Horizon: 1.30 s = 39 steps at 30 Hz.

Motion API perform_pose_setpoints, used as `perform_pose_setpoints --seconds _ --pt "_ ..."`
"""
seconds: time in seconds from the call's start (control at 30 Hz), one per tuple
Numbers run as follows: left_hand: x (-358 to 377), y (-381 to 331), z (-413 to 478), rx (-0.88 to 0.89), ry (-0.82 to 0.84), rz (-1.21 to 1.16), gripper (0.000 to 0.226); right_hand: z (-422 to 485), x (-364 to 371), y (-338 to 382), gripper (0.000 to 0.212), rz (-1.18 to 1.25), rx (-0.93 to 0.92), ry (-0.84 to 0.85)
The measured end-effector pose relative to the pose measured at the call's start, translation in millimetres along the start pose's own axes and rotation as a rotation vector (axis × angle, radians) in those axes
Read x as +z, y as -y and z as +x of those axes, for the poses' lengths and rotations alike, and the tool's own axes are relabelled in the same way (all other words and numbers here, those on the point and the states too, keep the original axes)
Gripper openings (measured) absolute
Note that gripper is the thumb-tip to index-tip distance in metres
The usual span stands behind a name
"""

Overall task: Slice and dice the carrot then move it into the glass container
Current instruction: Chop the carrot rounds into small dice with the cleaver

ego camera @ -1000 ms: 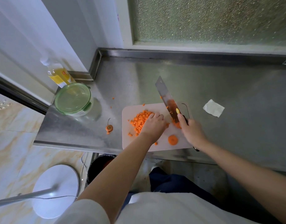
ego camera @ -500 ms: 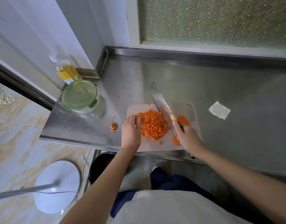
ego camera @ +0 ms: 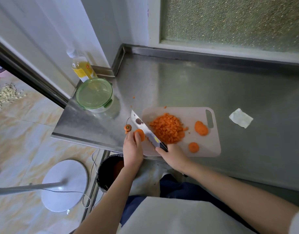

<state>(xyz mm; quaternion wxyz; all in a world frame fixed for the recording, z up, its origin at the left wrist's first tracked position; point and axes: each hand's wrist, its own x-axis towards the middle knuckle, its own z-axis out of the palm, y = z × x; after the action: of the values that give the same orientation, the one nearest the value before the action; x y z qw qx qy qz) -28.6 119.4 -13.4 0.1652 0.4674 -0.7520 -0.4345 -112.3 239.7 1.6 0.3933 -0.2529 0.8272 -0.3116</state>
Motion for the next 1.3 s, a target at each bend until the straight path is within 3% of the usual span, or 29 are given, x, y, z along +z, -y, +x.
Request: perform_pose_setpoints --seconds 0.3,0.5,0.83,1.17,1.3 --pt "27 -14 2 -0.144 0.187 0.243 0.036 8 -22 -14 0.037 -0.069 0.054 -0.095" --pt "37 -17 6 0.009 0.275 0.589 0.035 8 -17 -16 0.036 -0.029 0.046 -0.093" --pt "23 -19 2 -0.041 0.360 0.241 0.057 10 -22 -16 0.042 -0.022 0.041 -0.068" --pt "20 -14 5 -0.060 0.270 0.306 0.044 8 -19 -13 0.041 -0.038 0.010 -0.056" --pt "21 -15 4 -0.107 0.208 0.135 0.045 10 -21 -12 0.038 -0.064 0.008 -0.052"
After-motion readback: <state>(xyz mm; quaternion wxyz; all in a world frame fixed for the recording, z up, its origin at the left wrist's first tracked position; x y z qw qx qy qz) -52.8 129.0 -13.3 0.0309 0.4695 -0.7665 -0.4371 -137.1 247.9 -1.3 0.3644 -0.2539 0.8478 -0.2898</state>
